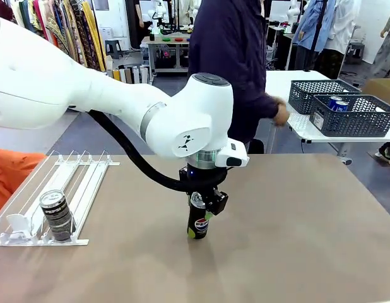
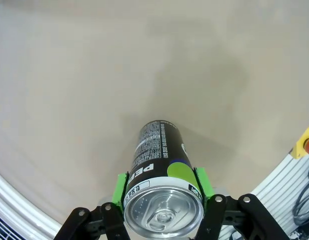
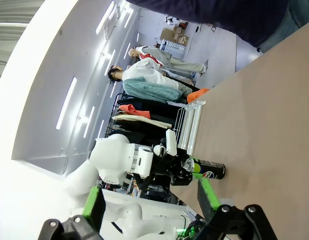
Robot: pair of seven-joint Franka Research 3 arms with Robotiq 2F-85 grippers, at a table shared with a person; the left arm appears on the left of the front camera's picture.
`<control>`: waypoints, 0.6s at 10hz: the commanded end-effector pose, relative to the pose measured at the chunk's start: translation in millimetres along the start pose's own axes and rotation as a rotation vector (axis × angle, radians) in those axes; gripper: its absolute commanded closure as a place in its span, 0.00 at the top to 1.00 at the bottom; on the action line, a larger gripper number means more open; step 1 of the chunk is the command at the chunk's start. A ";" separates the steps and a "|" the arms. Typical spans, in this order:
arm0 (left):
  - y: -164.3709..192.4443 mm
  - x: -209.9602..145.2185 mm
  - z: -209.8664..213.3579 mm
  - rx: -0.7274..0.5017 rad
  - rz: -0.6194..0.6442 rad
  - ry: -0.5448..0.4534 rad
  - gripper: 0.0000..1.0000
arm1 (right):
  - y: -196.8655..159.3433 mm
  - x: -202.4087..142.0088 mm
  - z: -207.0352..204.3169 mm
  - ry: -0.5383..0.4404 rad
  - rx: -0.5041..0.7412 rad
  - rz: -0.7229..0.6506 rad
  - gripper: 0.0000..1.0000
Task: Retrieve and store the cans from the dispenser.
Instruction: Pick up one can from the Automatic Can Dispenser and place it in the middle of the table.
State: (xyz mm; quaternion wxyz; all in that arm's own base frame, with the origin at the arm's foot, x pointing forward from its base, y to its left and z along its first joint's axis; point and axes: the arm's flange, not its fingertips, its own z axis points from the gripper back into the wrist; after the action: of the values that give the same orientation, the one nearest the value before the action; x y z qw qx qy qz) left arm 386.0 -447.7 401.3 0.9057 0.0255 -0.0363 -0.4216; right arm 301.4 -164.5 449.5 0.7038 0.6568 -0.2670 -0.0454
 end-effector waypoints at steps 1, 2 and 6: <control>5.4 -4.1 5.8 -0.008 0.056 -0.024 0.00 | 3.4 2.8 -1.2 -0.009 0.010 0.006 1.00; 8.7 -4.3 5.0 -0.022 0.065 -0.027 0.00 | 3.4 2.8 -1.2 -0.009 0.010 0.006 1.00; 12.8 -3.6 3.8 -0.039 0.054 -0.028 0.82 | 3.4 2.8 -1.2 -0.009 0.010 0.006 1.00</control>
State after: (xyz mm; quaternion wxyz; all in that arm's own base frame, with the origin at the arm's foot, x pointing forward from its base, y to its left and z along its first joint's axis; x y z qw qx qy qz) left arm 396.2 -440.7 401.6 0.9155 0.0152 -0.0384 -0.4003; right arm 301.4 -164.5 449.5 0.7038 0.6568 -0.2670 -0.0454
